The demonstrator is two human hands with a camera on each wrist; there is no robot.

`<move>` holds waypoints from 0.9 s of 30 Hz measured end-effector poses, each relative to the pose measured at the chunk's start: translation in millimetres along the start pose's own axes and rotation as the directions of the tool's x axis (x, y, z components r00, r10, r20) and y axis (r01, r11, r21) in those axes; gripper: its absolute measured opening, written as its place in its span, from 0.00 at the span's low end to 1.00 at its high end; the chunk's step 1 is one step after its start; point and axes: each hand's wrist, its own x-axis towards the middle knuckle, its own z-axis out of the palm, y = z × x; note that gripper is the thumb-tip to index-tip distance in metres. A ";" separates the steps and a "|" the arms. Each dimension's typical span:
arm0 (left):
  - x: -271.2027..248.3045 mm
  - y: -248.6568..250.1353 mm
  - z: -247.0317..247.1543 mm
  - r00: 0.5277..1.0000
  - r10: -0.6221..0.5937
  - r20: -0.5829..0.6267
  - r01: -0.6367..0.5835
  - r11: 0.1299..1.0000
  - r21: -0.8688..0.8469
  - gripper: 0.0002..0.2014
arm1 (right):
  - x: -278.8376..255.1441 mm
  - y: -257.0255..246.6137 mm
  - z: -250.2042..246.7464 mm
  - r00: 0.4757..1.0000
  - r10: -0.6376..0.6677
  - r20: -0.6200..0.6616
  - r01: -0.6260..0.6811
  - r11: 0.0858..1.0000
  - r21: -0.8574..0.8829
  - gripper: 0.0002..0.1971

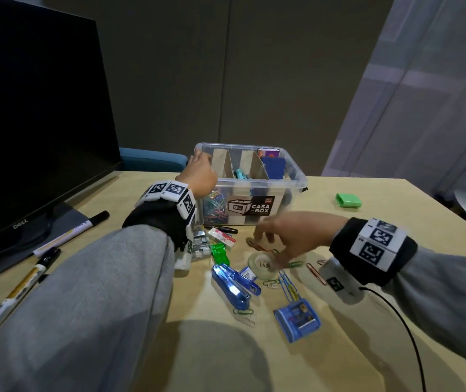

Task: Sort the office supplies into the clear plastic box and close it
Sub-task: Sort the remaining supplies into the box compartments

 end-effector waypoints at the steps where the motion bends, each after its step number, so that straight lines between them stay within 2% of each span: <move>1: 0.4 -0.3 0.1 1.000 0.000 -0.001 0.000 1.000 0.001 0.24 | 1.2 -1.4 6.7 0.999 0.003 0.052 -0.004 1.000 0.007 0.36; 2: 0.7 -0.7 0.1 1.000 -0.001 -0.002 0.001 1.000 0.003 0.24 | 3.4 -3.7 12.7 0.997 -0.001 0.080 0.001 1.000 0.003 0.41; 4: 1.3 -1.6 0.3 1.000 -0.005 0.003 0.005 1.000 0.004 0.24 | 8.8 -8.5 20.0 0.994 -0.005 0.111 0.009 0.999 -0.043 0.43; 7: 2.6 -2.9 0.8 1.000 -0.006 0.009 0.006 1.000 0.002 0.24 | 16.6 -15.4 21.1 0.997 -0.017 0.077 0.023 0.997 -0.067 0.39; 13: 4.5 -4.4 2.0 1.000 -0.004 0.005 0.004 1.000 0.000 0.23 | 33.7 -23.6 19.4 0.992 -0.076 -0.099 0.079 0.997 0.025 0.31; 18: 6.9 -6.3 3.0 1.000 0.009 -0.001 -0.009 1.000 0.007 0.23 | 43.7 -28.8 22.6 0.975 -0.073 -0.211 0.091 0.993 0.077 0.28; 21: 8.5 -7.3 3.4 1.000 0.014 -0.004 -0.014 1.000 0.004 0.22 | 44.8 -30.9 24.3 0.975 -0.060 -0.215 0.082 0.992 0.098 0.26; 24: 10.2 -9.1 3.8 1.000 0.014 0.004 -0.014 1.000 0.005 0.22 | 44.3 -28.2 21.8 0.984 -0.039 -0.175 0.081 0.967 0.243 0.25; 27: 11.1 -10.4 4.3 1.000 0.013 0.006 -0.013 1.000 0.002 0.22 | 41.5 -17.5 14.4 0.975 -0.019 -0.221 0.077 0.963 0.257 0.17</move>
